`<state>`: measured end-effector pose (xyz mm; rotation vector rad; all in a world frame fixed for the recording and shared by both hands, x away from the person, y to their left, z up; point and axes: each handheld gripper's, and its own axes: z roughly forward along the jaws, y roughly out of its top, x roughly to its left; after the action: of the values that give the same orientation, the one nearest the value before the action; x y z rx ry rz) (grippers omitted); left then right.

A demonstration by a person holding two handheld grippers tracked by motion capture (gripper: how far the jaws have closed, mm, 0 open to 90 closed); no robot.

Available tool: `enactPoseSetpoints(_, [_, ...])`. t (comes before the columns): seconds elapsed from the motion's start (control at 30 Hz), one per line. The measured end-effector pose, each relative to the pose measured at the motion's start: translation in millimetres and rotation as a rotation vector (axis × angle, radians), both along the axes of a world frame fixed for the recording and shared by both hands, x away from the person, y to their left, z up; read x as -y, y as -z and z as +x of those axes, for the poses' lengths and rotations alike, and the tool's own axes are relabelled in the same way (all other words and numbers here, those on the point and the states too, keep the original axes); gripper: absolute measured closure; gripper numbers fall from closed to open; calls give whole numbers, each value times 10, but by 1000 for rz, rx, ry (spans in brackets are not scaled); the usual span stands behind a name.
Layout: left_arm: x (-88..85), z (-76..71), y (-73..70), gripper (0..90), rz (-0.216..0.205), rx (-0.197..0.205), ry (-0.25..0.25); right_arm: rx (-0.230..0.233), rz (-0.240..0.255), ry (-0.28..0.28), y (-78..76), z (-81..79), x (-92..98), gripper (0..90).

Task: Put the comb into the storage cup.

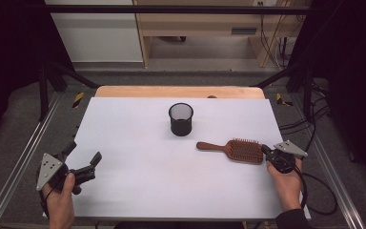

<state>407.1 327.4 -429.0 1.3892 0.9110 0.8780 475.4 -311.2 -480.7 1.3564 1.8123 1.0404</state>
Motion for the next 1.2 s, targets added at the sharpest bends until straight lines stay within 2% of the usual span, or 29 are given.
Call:
enactPoseSetpoints(0.47, [3, 8, 8, 22, 4, -7, -2, 6, 2, -7, 19, 216, -18, 900])
enactPoseSetpoints(0.7, [14, 11, 10, 23, 7, -9, 2, 3, 0, -32, 15, 241, -81, 900])
enactPoseSetpoints(0.83, [22, 12, 13, 23, 11, -12, 2, -1, 2, -60, 10, 247, -187, 900])
enactPoseSetpoints(1.2, [29, 17, 20, 24, 13, -17, 3, -14, -43, -150, -20, 258, -541, 900])
